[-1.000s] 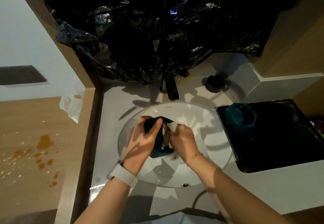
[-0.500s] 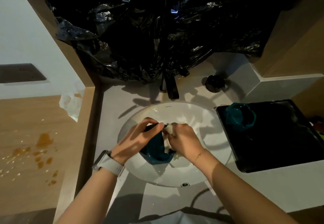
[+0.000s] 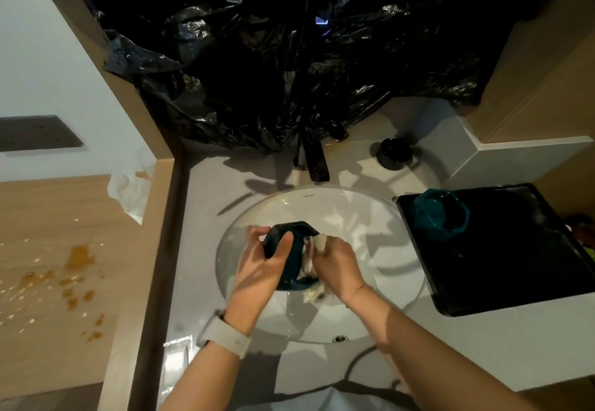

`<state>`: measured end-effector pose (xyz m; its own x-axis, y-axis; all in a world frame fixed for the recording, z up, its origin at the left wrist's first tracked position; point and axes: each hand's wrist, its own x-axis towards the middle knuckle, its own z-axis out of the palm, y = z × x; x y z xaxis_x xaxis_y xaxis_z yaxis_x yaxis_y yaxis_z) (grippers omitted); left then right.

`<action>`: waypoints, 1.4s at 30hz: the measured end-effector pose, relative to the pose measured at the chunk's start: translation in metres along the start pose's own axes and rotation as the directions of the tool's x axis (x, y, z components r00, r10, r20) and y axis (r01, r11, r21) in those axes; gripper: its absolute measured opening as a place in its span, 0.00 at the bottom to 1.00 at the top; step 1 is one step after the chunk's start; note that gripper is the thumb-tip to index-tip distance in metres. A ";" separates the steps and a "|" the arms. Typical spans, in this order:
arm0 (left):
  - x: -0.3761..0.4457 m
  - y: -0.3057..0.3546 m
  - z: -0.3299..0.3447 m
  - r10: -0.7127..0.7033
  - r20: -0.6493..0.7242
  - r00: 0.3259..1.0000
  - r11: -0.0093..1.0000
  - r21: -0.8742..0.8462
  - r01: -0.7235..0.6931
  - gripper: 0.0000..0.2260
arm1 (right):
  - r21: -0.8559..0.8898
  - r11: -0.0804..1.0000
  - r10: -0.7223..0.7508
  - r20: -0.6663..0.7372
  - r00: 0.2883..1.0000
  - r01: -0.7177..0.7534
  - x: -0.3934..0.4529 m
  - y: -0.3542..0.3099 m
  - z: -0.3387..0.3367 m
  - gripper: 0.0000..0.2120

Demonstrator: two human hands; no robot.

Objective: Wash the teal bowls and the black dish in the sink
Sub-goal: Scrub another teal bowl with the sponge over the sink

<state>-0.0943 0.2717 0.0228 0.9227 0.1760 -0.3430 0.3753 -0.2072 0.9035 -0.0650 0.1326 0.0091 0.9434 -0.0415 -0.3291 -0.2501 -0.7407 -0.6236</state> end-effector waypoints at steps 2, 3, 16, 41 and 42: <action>0.005 0.007 -0.019 -0.015 0.215 0.976 0.999 -0.046 0.026 0.29 | -0.176 0.975 -0.119 0.091 0.989 0.134 0.005 -0.005 -0.016 0.09; 0.007 0.012 -0.025 0.001 0.307 0.952 0.999 -0.043 0.012 0.29 | -0.196 0.960 -0.170 0.152 0.974 0.199 0.005 -0.010 -0.023 0.08; 0.005 0.029 0.016 0.236 -0.238 0.942 0.970 0.114 -0.214 0.18 | 0.457 0.853 0.238 0.093 0.967 -0.254 0.001 -0.017 -0.005 0.07; 0.006 0.011 0.008 0.106 -0.028 0.994 0.987 0.127 -0.102 0.16 | 0.370 0.906 0.185 0.087 0.979 -0.204 -0.004 -0.009 -0.011 0.10; 0.011 0.011 -0.001 0.084 0.089 0.992 0.982 0.161 -0.098 0.19 | 0.250 0.958 0.120 0.095 0.988 -0.140 -0.004 -0.012 -0.021 0.08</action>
<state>-0.0798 0.2727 0.0295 0.9552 0.0717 -0.2870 0.2924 -0.3752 0.8796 -0.0609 0.1279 0.0327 0.8816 -0.0664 -0.4674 -0.4267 -0.5358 -0.7286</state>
